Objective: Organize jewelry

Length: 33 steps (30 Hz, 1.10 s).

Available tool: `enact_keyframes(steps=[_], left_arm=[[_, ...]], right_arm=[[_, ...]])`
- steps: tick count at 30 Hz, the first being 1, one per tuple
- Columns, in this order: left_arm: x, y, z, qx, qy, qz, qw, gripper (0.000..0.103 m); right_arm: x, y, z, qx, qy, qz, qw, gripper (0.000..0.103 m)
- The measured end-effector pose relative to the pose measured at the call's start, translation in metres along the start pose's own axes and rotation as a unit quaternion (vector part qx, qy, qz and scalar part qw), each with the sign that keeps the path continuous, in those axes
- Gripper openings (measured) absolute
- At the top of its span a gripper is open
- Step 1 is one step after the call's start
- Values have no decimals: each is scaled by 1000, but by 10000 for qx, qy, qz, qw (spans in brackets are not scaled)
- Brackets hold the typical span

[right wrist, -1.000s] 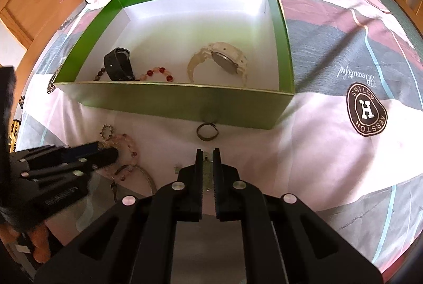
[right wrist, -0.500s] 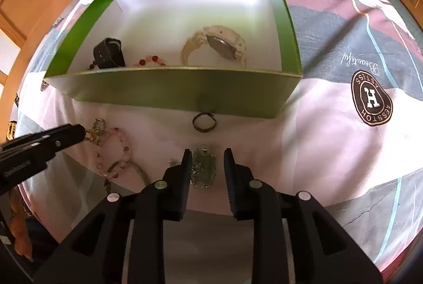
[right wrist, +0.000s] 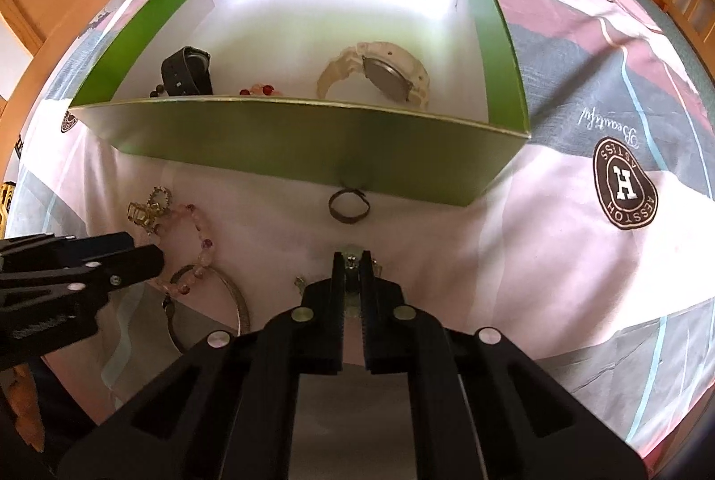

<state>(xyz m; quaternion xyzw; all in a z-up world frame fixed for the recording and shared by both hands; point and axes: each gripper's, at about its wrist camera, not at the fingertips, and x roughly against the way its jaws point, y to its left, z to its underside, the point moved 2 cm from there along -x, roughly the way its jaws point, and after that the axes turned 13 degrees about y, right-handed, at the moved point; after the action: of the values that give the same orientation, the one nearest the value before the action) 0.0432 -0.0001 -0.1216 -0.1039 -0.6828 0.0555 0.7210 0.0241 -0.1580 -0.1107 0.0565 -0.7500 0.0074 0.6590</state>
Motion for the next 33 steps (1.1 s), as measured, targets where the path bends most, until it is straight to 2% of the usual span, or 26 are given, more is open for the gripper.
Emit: enact_keyframes(steps=[5,6,7,8,9,10,12,16,18,20,21,22,28,33], left_arm=[[-6,-9,0,-117,-90,-275,9995,41],[-6,-10,0,-123,-104,-298,9994,40],[-6,-10,0,-113,-113,-314,9994,40],[-7,-9,0,-103,-115,-354,9993,32],[-7,-9,0,-91,-120,-413,9990,23],[-7,-7,0,-45,-140,-430,9990,20],[-6,-2,0,35,-140,-320,9994,12],[0,4,0,88,-171,-235,9995,11],[8,6,0,91,-267,-210,9994,10],[19,6,1,57,-412,-122,9991,10],[24,6,2,40,-476,-53,9988,8],[28,6,2,31,-518,2,9987,8],[55,-1,9,-182,-894,200,9956,7],[72,-4,9,-277,-1127,338,9927,6]], right_arm=[[0,0,-3,-39,-12,-44,10000,7],[0,-1,-3,-64,-8,-40,10000,11],[0,-3,-3,-103,-1,-42,9999,19],[1,-6,-3,-189,-1,-95,9998,24],[2,-9,-3,-281,11,-181,9994,33],[3,-11,-4,-363,-1,-279,9990,35],[4,-13,-4,-400,-17,-311,9987,35],[0,-5,-3,-270,49,-262,9993,35],[-3,0,-3,-157,107,-153,9997,35],[-7,3,-2,-86,129,-4,9999,22],[-7,4,-2,-79,107,21,9999,20],[-5,5,-2,-64,66,28,10000,5],[18,6,-3,1,-385,-51,9992,5],[31,1,-2,-26,-579,-176,9982,6]])
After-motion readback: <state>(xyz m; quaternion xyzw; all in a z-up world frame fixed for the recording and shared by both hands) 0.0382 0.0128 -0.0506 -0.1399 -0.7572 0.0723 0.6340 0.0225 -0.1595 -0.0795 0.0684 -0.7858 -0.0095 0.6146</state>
